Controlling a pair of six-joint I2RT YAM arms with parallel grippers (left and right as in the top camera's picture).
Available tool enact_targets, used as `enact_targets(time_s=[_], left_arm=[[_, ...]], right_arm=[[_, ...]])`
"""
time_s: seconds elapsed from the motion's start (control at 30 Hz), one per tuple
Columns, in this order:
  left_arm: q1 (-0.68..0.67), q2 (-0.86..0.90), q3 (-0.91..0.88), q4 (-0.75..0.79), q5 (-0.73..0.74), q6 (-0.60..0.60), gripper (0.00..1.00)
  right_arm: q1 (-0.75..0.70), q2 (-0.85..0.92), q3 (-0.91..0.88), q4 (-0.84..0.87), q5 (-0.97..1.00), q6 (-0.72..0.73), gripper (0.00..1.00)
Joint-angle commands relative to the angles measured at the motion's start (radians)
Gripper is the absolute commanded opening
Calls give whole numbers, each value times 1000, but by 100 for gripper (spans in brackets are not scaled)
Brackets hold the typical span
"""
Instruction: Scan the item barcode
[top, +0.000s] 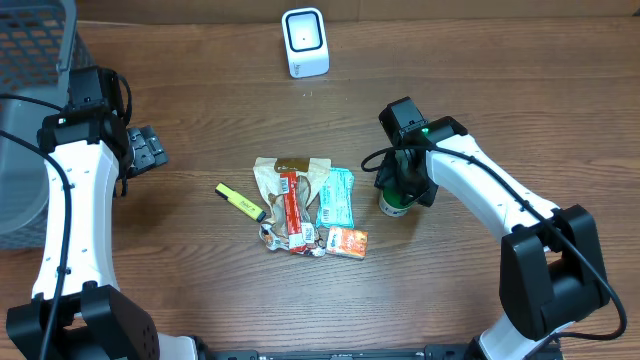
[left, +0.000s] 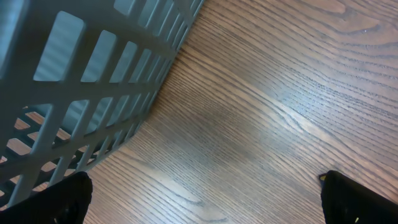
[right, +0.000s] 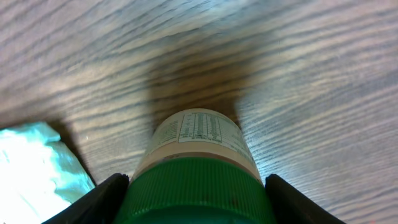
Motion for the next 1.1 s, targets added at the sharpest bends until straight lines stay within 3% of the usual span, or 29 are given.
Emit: enact_targets(time_s=[0.0, 0.1, 0.13, 0.17, 0.23, 0.57, 0.73, 1.07], left_arm=[[3, -15, 16, 0, -3, 18, 100], [3, -15, 16, 0, -3, 18, 100], [3, -15, 16, 0, -3, 18, 100], [3, -15, 16, 0, -3, 18, 100], [3, -15, 16, 0, -3, 18, 100], [3, -15, 16, 0, -3, 18, 100], [3, -15, 16, 0, -3, 18, 100], [3, -15, 16, 0, -3, 18, 100]], right_arm=[[2, 0, -6, 16, 40, -256, 56], [2, 0, -6, 15, 141, -366, 57], [2, 0, -6, 14, 169, -365, 61], [2, 0, -6, 15, 173, -365, 68], [2, 0, 0, 19, 149, -337, 100], [2, 0, 20, -71, 29, 64, 93], [3, 0, 6, -54, 9, 89, 91], [3, 0, 6, -45, 60, 104, 66]])
